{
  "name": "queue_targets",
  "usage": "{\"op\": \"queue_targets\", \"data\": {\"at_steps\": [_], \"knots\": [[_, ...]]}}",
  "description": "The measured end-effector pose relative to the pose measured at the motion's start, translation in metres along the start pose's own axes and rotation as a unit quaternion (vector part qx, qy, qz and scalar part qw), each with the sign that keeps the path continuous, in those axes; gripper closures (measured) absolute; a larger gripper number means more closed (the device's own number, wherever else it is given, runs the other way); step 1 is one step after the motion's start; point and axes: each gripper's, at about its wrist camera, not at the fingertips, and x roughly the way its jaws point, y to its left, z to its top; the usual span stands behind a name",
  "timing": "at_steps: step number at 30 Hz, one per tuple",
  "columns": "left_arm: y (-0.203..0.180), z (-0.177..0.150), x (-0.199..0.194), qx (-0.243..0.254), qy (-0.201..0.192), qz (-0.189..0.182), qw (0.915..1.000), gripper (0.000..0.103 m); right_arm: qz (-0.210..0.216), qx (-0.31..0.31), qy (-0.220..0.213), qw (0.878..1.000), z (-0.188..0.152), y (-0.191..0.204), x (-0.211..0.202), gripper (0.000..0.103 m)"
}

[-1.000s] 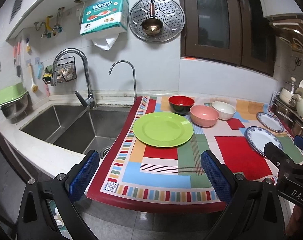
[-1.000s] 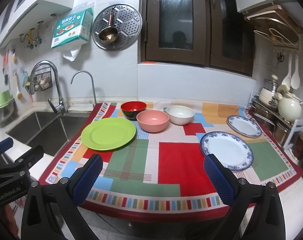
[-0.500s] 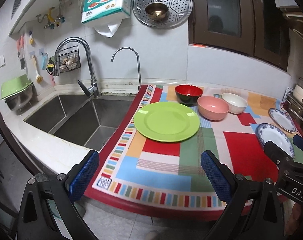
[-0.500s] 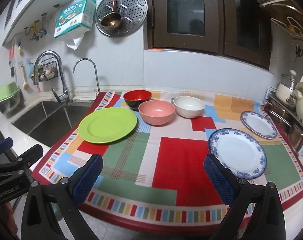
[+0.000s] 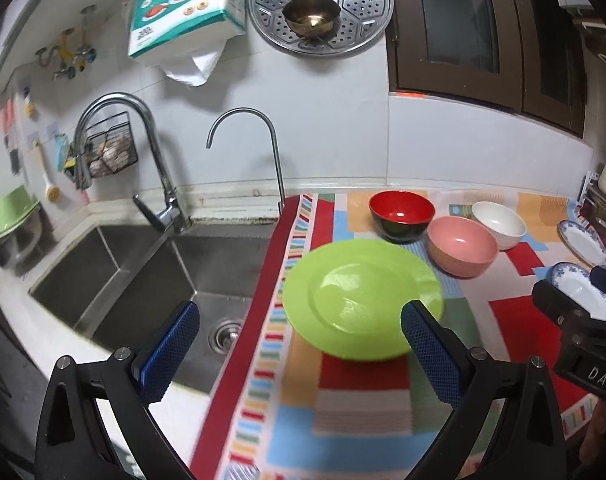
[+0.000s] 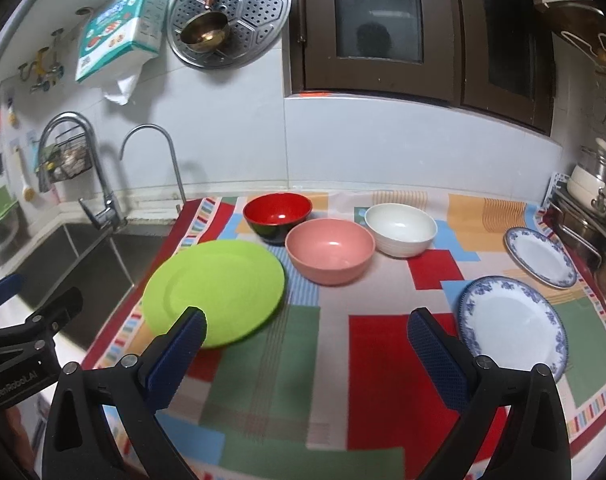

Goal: Organize plates and bowls
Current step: 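Move both tools forward to the rim of the lime-green plate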

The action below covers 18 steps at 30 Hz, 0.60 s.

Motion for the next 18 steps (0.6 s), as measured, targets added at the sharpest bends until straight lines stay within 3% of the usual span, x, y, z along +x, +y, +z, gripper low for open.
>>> {"op": "queue_targets", "data": {"at_steps": [6, 18], "knots": [[0.018, 0.017, 0.044, 0.017, 0.012, -0.008, 0.9997, 0.007, -0.028, 0.016, 0.006, 0.999, 0.020, 0.020, 0.035, 0.001], [0.025, 0.020, 0.143, 0.039, 0.093, -0.035, 0.9943, 0.022, -0.044, 0.017, 0.091, 0.995, 0.032, 0.042, 0.133, 0.018]]}}
